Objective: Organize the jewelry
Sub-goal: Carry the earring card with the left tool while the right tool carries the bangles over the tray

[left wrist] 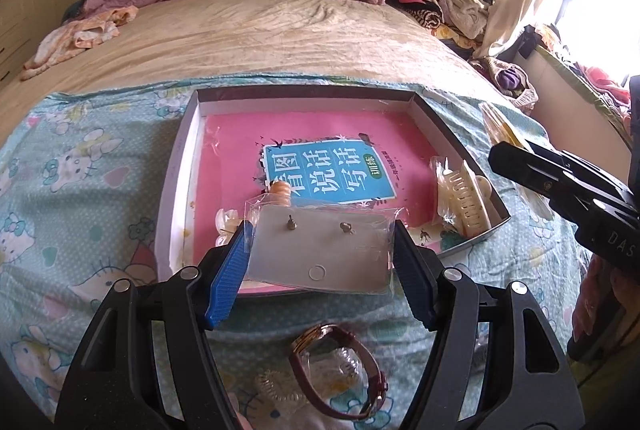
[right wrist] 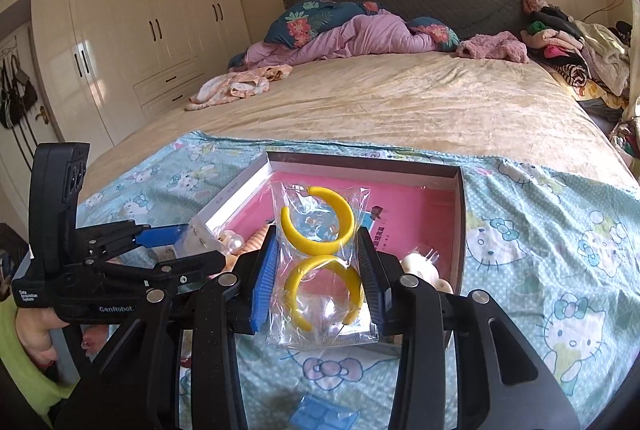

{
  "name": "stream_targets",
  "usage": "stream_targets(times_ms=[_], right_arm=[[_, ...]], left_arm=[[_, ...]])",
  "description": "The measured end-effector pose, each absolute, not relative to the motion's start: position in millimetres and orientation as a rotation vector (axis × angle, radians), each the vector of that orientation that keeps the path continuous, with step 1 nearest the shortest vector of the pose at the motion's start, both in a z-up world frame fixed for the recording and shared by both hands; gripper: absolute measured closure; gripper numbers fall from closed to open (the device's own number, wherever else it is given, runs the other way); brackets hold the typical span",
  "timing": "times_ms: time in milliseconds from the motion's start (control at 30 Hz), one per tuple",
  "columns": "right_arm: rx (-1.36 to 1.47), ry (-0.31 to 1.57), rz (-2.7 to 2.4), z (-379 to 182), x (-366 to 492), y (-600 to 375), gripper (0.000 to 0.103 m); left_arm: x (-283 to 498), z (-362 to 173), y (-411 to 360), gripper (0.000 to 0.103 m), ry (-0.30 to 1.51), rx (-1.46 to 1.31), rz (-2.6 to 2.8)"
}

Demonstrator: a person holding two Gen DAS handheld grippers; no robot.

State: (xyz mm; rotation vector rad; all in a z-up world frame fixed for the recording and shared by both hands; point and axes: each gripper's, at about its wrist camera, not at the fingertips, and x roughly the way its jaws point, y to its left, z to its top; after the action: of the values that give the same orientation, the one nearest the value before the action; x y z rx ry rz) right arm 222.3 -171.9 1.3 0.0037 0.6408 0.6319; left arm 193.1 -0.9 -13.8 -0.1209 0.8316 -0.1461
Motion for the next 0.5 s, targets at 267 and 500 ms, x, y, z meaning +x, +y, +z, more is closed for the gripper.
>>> stream_targets(times_ms=[267, 500], right_arm=[[-0.014, 0.694, 0.638, -13.9, 245.8, -160.2, 0.066], [-0.012, 0.763, 0.651, -32.9, 263.4, -152.0, 0.066]], left_arm=[[205.2, -30.4, -5.1, 0.043, 0.874, -0.131, -0.158], [211.7, -37.9, -3.8, 0.043, 0.885, -0.139, -0.16]])
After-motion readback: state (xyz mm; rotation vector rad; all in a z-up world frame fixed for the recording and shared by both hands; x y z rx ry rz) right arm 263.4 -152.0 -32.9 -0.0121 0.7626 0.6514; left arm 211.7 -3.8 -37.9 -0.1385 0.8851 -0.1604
